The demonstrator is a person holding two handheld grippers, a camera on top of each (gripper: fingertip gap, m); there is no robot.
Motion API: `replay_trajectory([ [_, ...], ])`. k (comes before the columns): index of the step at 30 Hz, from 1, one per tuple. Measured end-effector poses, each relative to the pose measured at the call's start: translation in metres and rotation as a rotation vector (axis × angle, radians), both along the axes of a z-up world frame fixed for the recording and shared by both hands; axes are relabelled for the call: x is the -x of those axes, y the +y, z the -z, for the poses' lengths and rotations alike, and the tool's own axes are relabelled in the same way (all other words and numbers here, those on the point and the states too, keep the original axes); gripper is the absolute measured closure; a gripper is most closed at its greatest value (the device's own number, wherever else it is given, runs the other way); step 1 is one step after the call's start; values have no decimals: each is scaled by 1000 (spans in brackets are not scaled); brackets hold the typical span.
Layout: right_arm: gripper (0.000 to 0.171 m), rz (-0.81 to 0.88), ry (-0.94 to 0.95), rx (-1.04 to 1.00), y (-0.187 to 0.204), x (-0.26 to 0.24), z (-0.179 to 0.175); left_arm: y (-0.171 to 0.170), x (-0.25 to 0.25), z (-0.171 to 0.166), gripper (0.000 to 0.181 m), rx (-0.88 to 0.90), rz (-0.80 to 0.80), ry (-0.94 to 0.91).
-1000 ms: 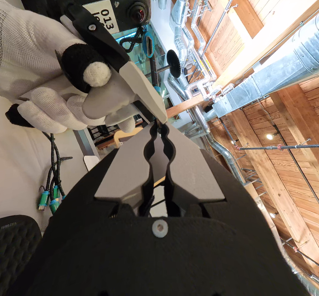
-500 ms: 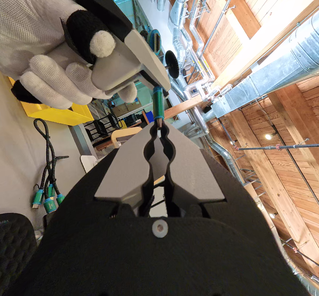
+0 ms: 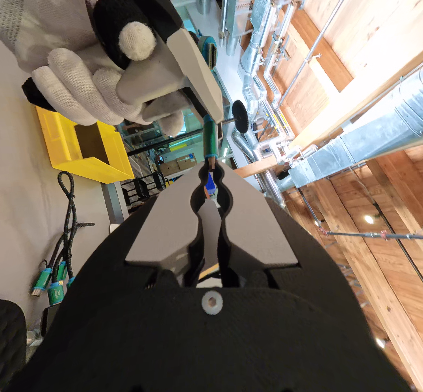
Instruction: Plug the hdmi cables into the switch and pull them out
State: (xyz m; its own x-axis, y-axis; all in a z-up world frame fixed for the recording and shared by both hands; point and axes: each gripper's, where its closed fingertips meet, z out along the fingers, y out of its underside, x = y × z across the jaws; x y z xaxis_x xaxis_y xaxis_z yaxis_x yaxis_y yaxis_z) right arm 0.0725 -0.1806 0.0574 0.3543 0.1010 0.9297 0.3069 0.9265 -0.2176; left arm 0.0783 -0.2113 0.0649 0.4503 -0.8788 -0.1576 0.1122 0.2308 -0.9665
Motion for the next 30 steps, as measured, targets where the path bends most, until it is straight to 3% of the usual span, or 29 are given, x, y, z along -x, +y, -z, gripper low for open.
replay_trajectory([
  [13,170,-4,-87,-179,-4,28,3,9,16,24,159,224,-148,77],
  [18,170,-31,-106,-215,-7,36,2,6,23,22,159,211,-193,71],
  [20,170,-58,-109,-212,-10,39,3,7,28,19,149,201,-231,66],
  [22,170,-73,-110,-214,-11,43,3,3,29,21,160,203,-222,78],
  [30,170,-98,-102,-221,-11,51,0,0,40,14,160,193,-261,29],
])
